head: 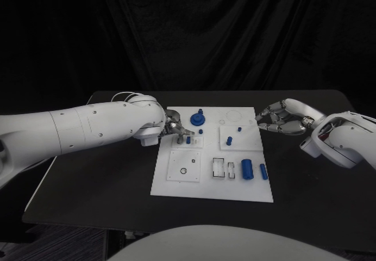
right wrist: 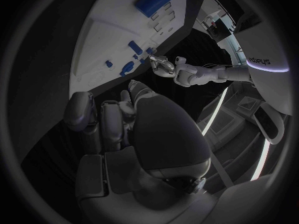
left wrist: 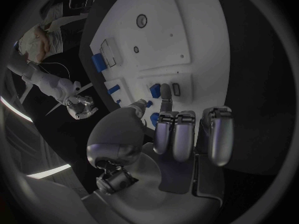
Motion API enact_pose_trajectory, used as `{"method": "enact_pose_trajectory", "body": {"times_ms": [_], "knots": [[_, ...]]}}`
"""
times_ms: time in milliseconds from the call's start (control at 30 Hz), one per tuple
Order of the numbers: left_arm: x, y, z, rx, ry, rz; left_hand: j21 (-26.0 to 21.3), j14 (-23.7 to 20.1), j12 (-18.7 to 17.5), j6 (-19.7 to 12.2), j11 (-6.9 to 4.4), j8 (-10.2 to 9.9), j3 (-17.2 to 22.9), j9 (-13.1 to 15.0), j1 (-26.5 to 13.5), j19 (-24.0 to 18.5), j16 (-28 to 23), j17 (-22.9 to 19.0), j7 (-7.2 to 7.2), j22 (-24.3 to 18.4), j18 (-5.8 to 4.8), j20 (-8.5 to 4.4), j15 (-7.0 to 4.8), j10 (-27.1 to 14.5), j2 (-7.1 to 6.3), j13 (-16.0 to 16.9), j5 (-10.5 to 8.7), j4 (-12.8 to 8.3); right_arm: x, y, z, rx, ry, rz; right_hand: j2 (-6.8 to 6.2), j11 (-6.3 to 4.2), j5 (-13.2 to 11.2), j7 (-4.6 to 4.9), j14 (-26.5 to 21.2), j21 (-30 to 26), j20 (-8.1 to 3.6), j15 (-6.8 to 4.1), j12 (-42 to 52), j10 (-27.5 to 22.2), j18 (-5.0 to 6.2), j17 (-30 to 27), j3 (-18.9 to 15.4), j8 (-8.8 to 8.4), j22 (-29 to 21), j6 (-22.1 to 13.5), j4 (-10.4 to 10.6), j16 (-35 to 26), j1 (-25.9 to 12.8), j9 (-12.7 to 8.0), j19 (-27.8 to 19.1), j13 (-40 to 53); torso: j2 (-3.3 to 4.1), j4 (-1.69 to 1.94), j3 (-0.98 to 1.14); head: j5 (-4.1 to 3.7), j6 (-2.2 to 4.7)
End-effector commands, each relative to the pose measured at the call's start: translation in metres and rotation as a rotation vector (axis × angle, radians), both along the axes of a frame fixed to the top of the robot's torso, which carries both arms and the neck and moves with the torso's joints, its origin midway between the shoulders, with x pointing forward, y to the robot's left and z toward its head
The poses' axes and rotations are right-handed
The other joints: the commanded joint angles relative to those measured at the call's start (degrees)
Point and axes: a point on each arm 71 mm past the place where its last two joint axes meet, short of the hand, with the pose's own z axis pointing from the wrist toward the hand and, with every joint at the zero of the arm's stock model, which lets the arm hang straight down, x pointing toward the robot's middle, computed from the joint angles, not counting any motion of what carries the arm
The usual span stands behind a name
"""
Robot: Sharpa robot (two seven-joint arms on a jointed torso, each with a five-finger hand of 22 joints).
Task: Assemble the parts on the task board
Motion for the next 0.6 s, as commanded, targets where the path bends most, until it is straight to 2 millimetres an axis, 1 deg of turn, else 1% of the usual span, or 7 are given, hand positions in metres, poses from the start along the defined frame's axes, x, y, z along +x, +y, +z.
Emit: {"method": "enact_pose_trajectory", "body": {"times_ms": [33, 133, 233, 367, 467, 500, 600], "knots": [[0.009, -0.002, 0.026, -0.051, -0.133, -0.003, 0.5, 5.95, 0.2, -0.36, -0.57, 1.94, -1.09, 3.16, 1.4, 0.7, 0.15, 15.09, -0.64, 6.33, -0.29, -0.2, -0.61, 5.95, 0.16, 15.09, 0.48, 0.26, 0.0, -0.002, -0.002, -0.008, 0.015, -0.015, -0.01, -0.14, -0.14, 0.41, -0.32, -0.18, 0.0, -0.02, -0.24, -0.41, 1.0, -0.05, 0.03, -0.21, 2.63, -0.05, 0.19, -0.18, 0.25, -0.09, -0.55, -0.07, 0.01, -0.01, -0.03, 0.15, 0.01], [0.016, 0.0, 0.047, -0.063, -0.184, -0.008, 0.68, 5.95, 0.2, -1.32, -0.89, 4.54, -2.82, 7.73, 2.39, 1.02, 0.15, 15.09, -0.95, 6.84, -0.4, -0.48, -0.88, 5.95, 0.3, 15.09, 0.8, 1.18, 0.0, -0.002, -0.002, -0.009, 0.015, -0.018, -0.01, -0.13, -0.1, 0.41, -0.32, -0.23, 0.0, -0.02, -0.28, -0.44, 1.0, -0.05, 0.02, -0.21, 2.61, -0.04, 0.24, -0.18, 0.21, -0.1, -0.57, -0.14, -0.06, 0.0, 0.0, 0.09, 0.01], [0.022, 0.002, 0.066, -0.059, -0.218, -0.009, 0.97, 5.95, 0.2, -1.85, -1.01, 5.49, -3.42, 9.75, 3.53, 1.43, 0.15, 15.09, -1.1, 7.45, -0.55, -0.61, -0.96, 5.95, 0.53, 15.09, 1.28, 1.08, 0.0, -0.002, -0.002, -0.009, 0.015, -0.018, -0.01, -0.13, -0.08, 0.41, -0.34, -0.24, 0.01, -0.01, -0.28, -0.41, 1.0, -0.08, 0.02, -0.2, 2.61, -0.03, 0.26, -0.21, 0.19, -0.11, -0.57, -0.12, -0.13, -0.06, 0.1, 0.17, 0.01], [0.029, 0.007, 0.079, -0.024, -0.216, -0.004, 1.05, 5.95, 0.2, -2.02, -1.08, 5.86, -3.61, 10.59, 4.28, 1.55, 0.15, 15.09, -1.17, 7.65, -0.6, -0.63, -1.03, 5.95, 0.61, 15.09, 1.61, 0.83, 0.0, -0.001, -0.002, -0.009, 0.017, -0.017, 0.01, -0.13, -0.05, 0.42, -0.34, -0.25, 0.01, -0.01, -0.29, -0.4, 1.0, -0.09, 0.01, -0.2, 2.61, -0.01, 0.31, -0.21, 0.15, -0.12, -0.57, -0.14, -0.13, -0.12, 0.25, 0.2, 0.01], [0.034, 0.01, 0.083, 0.004, -0.2, 0.0, 0.98, 5.95, 0.2, -2.09, -1.09, 5.97, -3.63, 10.89, 4.64, 1.46, 0.15, 15.09, -1.2, 7.54, -0.56, -0.64, -1.05, 5.95, 0.68, 15.09, 1.67, 0.7, 0.0, 0.0, -0.002, -0.01, 0.019, -0.016, 0.01, -0.12, -0.03, 0.42, -0.34, -0.25, 0.01, -0.01, -0.3, -0.4, 1.0, -0.09, 0.01, -0.2, 2.61, -0.01, 0.32, -0.21, 0.14, -0.12, -0.57, -0.15, -0.03, 0.03, 0.23, 0.2, 0.01], [0.035, 0.011, 0.083, 0.012, -0.195, 0.002, 0.93, 5.95, 0.2, -2.14, -1.1, 6.0, -3.63, 11.01, 4.78, 1.4, 0.15, 15.09, -1.2, 7.47, -0.54, -0.65, -1.05, 5.95, 0.73, 15.09, 1.69, 0.65, 0.0, 0.0, -0.002, -0.01, 0.019, -0.015, 0.01, -0.12, -0.03, 0.42, -0.34, -0.25, 0.01, -0.01, -0.3, -0.4, 1.0, -0.09, 0.01, -0.2, 2.61, -0.01, 0.32, -0.21, 0.14, -0.12, -0.57, -0.15, -0.01, 0.02, 0.28, 0.24, 0.01], [0.04, 0.015, 0.082, 0.043, -0.173, 0.013, 0.69, 5.95, 0.2, -2.6, -1.08, 5.94, -3.61, 11.56, 5.71, 1.09, 0.15, 15.09, -1.18, 7.12, -0.44, -0.66, -1.05, 5.95, 0.96, 15.09, 1.83, 0.25, 0.0, 0.0, -0.002, -0.01, 0.021, -0.013, 0.01, -0.12, -0.03, 0.42, -0.34, -0.25, 0.01, -0.01, -0.3, -0.4, 1.0, -0.09, 0.01, -0.2, 2.61, -0.01, 0.32, -0.21, 0.14, -0.12, -0.57, -0.15, 0.08, 0.0, 0.19, 0.51, 0.01]]}}
